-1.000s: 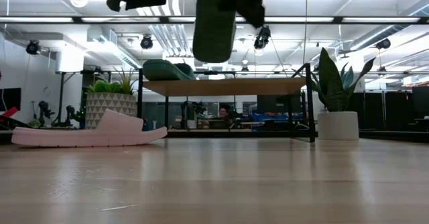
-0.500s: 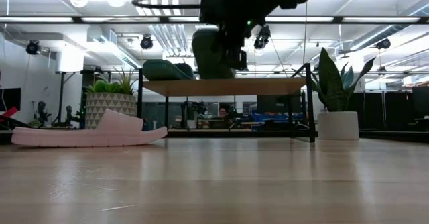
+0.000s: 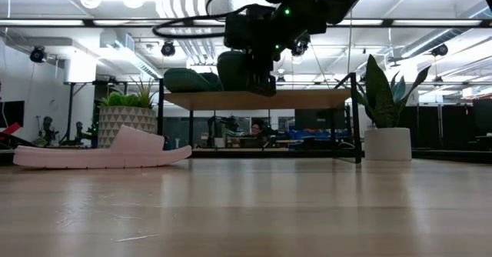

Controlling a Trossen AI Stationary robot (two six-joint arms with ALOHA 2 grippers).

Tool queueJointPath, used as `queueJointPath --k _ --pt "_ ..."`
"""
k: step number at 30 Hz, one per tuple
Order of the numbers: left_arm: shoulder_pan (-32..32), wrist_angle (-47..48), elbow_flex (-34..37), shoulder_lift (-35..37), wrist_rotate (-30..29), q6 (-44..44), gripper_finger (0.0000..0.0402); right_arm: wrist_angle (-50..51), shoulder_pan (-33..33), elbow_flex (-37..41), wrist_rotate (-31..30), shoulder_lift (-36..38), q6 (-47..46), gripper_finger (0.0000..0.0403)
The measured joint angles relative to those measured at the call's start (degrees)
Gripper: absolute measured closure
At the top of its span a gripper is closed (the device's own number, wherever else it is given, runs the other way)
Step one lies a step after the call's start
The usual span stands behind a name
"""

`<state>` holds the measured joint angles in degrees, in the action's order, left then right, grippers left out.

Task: Pick and place slides into the shelf
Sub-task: Put the green slide on the shelf

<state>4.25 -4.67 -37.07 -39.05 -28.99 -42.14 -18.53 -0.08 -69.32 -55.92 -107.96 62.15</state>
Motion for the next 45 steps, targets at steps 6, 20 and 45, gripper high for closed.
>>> queueJointPath --k 6,20,45 --pt "0.0 -0.2 0.0 -0.2 0.0 0.0 0.0127 -0.7 -0.8 0.0 2.3 0.0 1.0 0.0350" --pt "0.0 1.2 0.0 -1.1 0.1 2.6 0.0127 11.9 -1.1 -3.2 5.6 0.0 -10.8 0.0256" --pt "0.0 2.9 0.0 -2.0 0.0 2.9 0.0127 39.7 0.5 -18.8 22.4 0.1 -39.7 0.0101"
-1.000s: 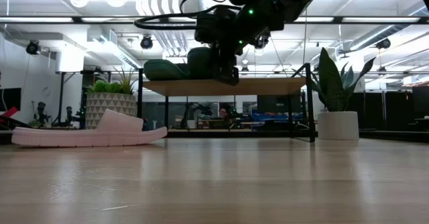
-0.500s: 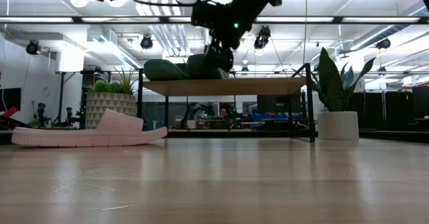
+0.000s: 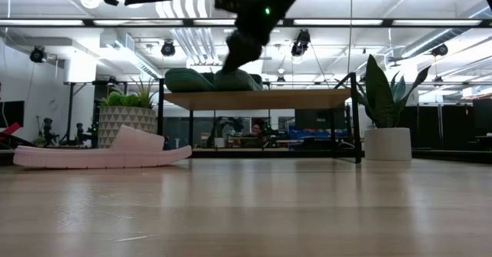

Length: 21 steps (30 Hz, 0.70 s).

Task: Pick and place slides into the shelf
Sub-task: Put the green slide on the shelf, then put the top pink slide on the shelf

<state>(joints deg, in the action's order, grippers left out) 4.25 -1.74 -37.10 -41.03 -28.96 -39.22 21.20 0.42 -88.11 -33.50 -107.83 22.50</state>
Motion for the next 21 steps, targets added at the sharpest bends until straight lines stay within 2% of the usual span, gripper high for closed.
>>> queueJointPath --k 2,6,11,17,21 --pt "0.0 -0.2 0.0 -0.1 0.0 0.0 0.0127 0.8 1.0 -1.5 2.4 0.0 0.1 0.0102" --pt "0.0 0.6 0.0 -0.1 0.0 0.6 0.0127 2.5 3.1 -4.5 2.4 0.2 0.8 0.0109" --pt "0.0 9.0 -0.1 0.6 0.0 6.9 0.0127 6.5 4.9 -6.4 2.0 2.8 -4.4 0.0121" --pt "0.0 19.7 -0.1 0.3 0.1 18.0 0.0127 7.3 6.4 -3.1 2.0 9.4 -7.7 0.0138" --pt "0.1 26.9 0.4 -2.0 0.2 19.5 0.0130 7.3 7.3 0.3 2.0 13.6 -9.5 0.0144"
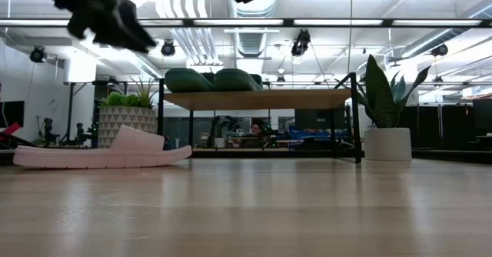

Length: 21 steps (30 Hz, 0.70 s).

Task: Pick and place slides into the shelf
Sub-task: Put the top pink slide on the shelf

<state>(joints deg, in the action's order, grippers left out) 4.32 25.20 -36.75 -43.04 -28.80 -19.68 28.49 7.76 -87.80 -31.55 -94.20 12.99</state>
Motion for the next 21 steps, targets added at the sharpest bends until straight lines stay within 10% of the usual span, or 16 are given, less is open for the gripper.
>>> queueJointPath --k 21 --pt "7.1 9.5 2.2 -18.5 1.1 7.3 0.0207 -8.5 1.0 22.7 0.0 16.3 -5.9 0.0145"
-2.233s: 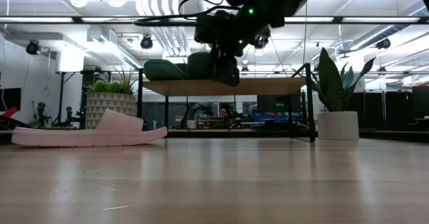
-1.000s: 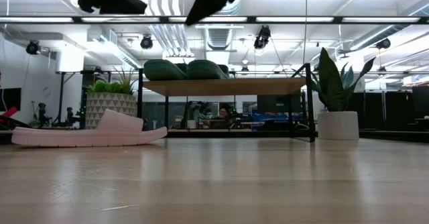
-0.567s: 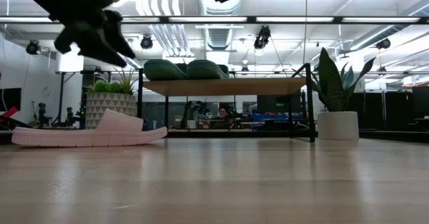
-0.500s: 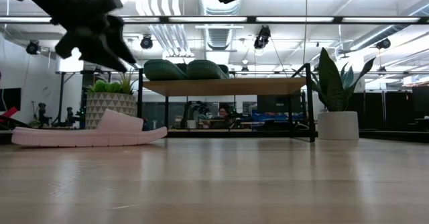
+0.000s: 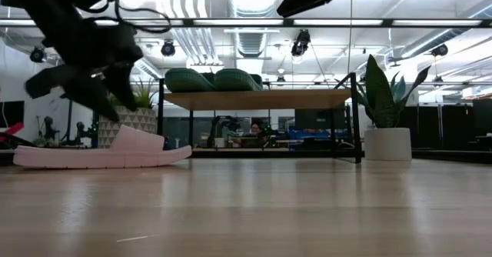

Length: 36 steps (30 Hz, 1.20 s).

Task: Pick and place slides into the shelf
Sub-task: Put the top pink slide on the shelf

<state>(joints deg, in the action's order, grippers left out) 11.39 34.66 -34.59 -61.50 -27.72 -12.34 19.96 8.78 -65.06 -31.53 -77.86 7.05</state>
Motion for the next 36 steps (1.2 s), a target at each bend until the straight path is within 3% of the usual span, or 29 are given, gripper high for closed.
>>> queueJointPath --k 4,9,14,19,26,30,36 --pt "2.5 1.1 0.0 -1.4 -0.4 -0.1 0.0207 -3.8 0.0 3.3 0.0 2.6 0.4 0.0145" --pt "3.6 1.8 0.1 -4.4 -11.3 -2.4 0.0207 -6.6 0.0 6.5 0.0 4.8 0.5 0.0145" --pt "3.6 1.6 -0.1 -9.3 -12.2 -3.4 0.0208 -7.3 0.0 7.8 0.0 5.5 0.5 0.0145" --pt "3.6 -1.2 -0.2 -13.4 -19.2 -3.1 0.0208 -7.2 0.0 7.6 0.0 5.5 0.5 0.0144" --pt "3.6 -6.7 -0.2 -18.0 -20.2 -3.0 0.0215 -7.3 0.0 7.4 0.0 5.5 0.5 0.0144" --pt "3.6 -9.2 -0.1 -18.8 -20.1 -3.1 0.0264 -7.3 0.0 7.4 0.0 5.5 0.6 0.0144" --pt "3.6 -8.2 0.1 -16.3 -18.8 -3.3 0.0386 -7.3 0.0 7.4 0.0 5.5 0.0 0.0145"
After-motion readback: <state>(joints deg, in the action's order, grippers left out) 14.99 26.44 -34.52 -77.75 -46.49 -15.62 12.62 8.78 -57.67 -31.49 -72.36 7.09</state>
